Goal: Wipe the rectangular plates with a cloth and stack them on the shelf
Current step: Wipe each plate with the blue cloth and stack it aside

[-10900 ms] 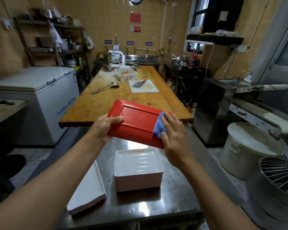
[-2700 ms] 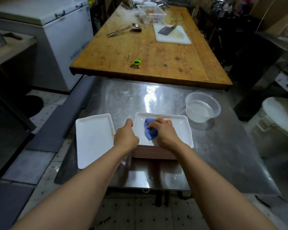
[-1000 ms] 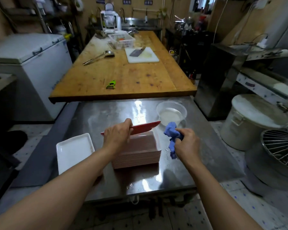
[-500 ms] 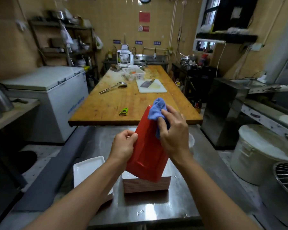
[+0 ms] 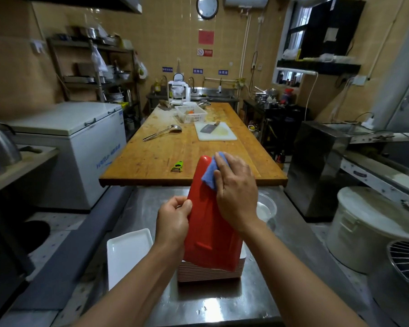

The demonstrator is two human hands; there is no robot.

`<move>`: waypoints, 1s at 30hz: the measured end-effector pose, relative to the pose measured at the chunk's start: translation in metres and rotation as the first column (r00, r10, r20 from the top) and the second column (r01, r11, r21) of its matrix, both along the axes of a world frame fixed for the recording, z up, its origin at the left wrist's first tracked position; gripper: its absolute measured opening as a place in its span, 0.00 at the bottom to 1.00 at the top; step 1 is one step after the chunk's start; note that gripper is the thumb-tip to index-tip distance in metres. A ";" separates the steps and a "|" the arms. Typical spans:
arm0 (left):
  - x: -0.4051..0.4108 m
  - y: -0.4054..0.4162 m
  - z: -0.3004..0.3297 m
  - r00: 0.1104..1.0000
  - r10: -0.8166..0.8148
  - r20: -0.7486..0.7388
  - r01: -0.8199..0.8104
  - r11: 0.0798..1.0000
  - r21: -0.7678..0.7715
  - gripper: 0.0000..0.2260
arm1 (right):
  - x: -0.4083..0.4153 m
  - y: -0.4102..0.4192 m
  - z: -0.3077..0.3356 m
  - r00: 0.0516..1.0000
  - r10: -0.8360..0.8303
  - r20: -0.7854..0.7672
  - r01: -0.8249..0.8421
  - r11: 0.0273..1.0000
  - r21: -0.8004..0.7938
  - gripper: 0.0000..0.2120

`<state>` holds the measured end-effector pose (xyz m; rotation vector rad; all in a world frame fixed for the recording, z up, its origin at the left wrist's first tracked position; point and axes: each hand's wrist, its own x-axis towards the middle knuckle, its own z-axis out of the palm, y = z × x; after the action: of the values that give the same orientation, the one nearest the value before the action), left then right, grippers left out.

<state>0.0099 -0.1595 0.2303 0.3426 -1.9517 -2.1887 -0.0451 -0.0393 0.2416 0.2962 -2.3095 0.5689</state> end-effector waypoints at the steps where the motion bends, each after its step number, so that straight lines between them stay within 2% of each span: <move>1: 0.002 -0.001 0.001 1.000 0.006 0.009 -0.007 1.000 0.022 0.08 | -0.001 0.008 -0.004 1.000 -0.001 0.019 0.001 1.000 -0.017 0.25; 7: 0.002 -0.003 0.006 1.000 0.014 0.026 -0.017 0.994 0.108 0.08 | -0.006 0.030 -0.009 0.985 0.056 0.161 -0.003 0.951 -0.310 0.23; 11: -0.004 0.001 0.009 0.999 0.017 0.044 -0.026 0.978 0.209 0.08 | -0.005 0.019 -0.001 0.983 0.008 0.184 0.049 0.953 -0.299 0.24; 15: -0.014 0.004 0.010 0.995 0.065 0.073 -0.086 0.937 0.338 0.08 | 0.011 0.011 -0.020 0.974 0.017 0.225 0.047 0.961 -0.273 0.26; 19: -0.032 0.001 0.014 0.985 0.153 0.078 -0.171 0.903 0.394 0.09 | 0.039 0.003 -0.050 0.949 0.099 0.300 0.019 0.931 -0.365 0.30; 22: -0.038 0.001 0.014 0.983 0.167 0.071 -0.181 0.889 0.420 0.09 | 0.051 0.008 -0.054 0.946 0.186 0.264 0.003 0.814 -0.581 0.26; 25: -0.037 0.006 0.008 0.990 0.113 0.081 -0.137 0.879 0.457 0.08 | 0.043 0.023 -0.038 0.913 0.322 0.252 0.027 0.569 -0.822 0.21; 27: -0.037 0.007 0.007 0.994 0.075 0.082 -0.106 0.870 0.482 0.08 | 0.037 0.031 -0.027 0.873 0.417 0.252 0.066 0.410 -0.910 0.19; 30: -0.042 0.005 0.007 0.996 0.042 0.077 -0.072 0.893 0.444 0.09 | 0.028 0.037 -0.019 0.860 0.449 0.244 0.066 0.375 -0.924 0.20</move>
<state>-0.0317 -0.1540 0.2374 0.5357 -1.4194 -2.6003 -0.0173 -0.0019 0.2226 -0.1499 -1.9499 2.1599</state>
